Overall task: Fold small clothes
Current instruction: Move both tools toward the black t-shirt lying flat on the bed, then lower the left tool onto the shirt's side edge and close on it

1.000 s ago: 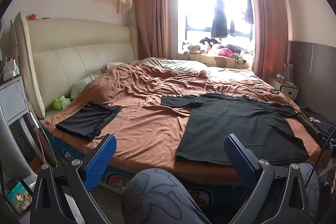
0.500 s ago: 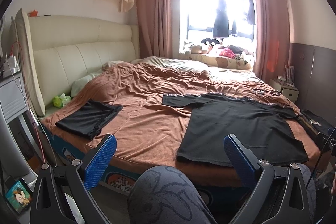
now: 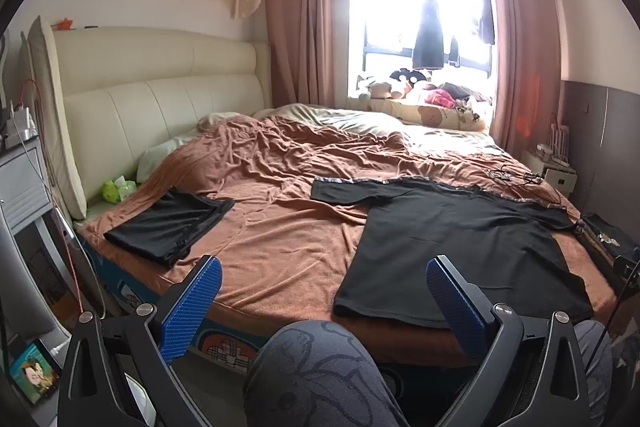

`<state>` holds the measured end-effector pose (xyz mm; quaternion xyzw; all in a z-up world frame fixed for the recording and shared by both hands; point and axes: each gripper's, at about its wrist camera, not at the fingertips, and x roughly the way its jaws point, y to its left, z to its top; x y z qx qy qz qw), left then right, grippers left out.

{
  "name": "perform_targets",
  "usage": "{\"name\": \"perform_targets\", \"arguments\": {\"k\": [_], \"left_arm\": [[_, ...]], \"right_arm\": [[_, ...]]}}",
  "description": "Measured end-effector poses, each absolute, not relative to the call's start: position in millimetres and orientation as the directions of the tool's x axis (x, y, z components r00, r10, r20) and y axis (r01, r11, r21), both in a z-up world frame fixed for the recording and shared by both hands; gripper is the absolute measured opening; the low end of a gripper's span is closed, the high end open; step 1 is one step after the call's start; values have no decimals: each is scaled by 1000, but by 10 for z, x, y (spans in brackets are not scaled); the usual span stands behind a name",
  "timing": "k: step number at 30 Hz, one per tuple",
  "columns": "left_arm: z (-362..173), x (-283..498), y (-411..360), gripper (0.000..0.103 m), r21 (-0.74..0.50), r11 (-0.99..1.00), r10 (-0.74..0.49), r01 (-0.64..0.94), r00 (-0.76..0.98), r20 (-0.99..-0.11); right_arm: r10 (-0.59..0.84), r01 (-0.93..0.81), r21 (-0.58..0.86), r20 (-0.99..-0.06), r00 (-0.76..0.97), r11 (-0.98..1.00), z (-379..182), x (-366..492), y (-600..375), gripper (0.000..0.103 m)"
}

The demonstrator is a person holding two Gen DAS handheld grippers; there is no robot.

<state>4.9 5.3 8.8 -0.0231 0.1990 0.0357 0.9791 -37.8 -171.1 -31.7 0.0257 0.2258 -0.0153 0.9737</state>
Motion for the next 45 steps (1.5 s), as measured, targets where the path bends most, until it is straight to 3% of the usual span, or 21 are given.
{"name": "perform_targets", "arguments": {"k": [17, 45], "left_arm": [[156, 506, 130, 103, -5, 998, 48, -57, 893, -446], [-229, 2247, 523, 103, 13, 992, 109, -125, 810, -577]], "right_arm": [[-3, 54, 97, -465, 885, 994, -323, 107, -1790, 103], [-36, 82, 63, -535, 844, 995, -302, 1822, -1823, 103]]}}
